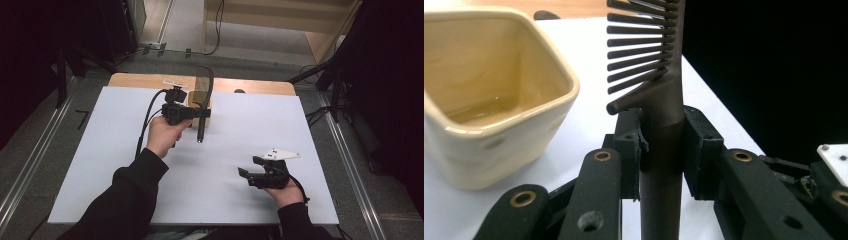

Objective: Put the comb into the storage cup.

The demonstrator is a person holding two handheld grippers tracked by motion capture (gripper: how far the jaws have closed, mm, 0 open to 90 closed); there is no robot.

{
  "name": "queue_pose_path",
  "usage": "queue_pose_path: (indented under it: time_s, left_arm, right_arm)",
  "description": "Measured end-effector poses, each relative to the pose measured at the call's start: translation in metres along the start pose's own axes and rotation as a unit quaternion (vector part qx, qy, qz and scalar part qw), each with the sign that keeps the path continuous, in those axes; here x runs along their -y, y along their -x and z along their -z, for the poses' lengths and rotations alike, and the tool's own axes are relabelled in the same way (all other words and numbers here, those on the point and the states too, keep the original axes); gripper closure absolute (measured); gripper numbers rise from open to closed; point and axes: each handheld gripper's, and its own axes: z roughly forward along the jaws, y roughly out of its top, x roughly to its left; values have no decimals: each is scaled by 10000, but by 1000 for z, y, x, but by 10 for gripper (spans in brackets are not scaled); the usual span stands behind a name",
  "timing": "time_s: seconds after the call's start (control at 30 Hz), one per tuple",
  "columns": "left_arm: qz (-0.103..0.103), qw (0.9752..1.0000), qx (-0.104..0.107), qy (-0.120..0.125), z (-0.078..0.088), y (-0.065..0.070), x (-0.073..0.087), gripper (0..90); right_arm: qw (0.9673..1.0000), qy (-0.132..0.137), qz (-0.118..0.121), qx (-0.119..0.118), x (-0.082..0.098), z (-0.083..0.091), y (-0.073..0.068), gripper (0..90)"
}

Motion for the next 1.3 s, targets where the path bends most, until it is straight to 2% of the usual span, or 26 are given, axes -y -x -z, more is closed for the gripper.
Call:
queue_pose_path:
  time_s: [0.2, 0.47, 0.63, 0.7, 0.97, 1.17, 1.3]
  left_arm:
    - [-20, 10000, 16, 6, -2, 1, -5, 727]
    - [-17, 10000, 6, 37, -3, -1, -16, 727]
    - [-79, 9999, -77, 74, -3, -1, -26, 727]
    - [-97, 9998, -124, 92, -2, -1, -30, 727]
    - [-87, 9995, -215, 192, -1, -6, -42, 727]
    - [-177, 9990, -368, 195, 0, -8, -51, 726]
    - [-238, 9987, -397, 231, 0, -8, -56, 726]
  right_arm:
    - [10000, 31, -73, -43, 4, 9, 8, 236]
    - [10000, -19, 32, -80, 8, 18, 9, 236]
    - [9999, -52, 87, -93, 11, 20, 9, 236]
    - [9999, -49, 17, -140, 11, 21, 10, 236]
    - [9999, -22, 47, -113, 13, 24, 11, 236]
    - [10000, -24, 17, -93, 14, 26, 13, 236]
    - [10000, -14, 15, -77, 13, 25, 13, 236]
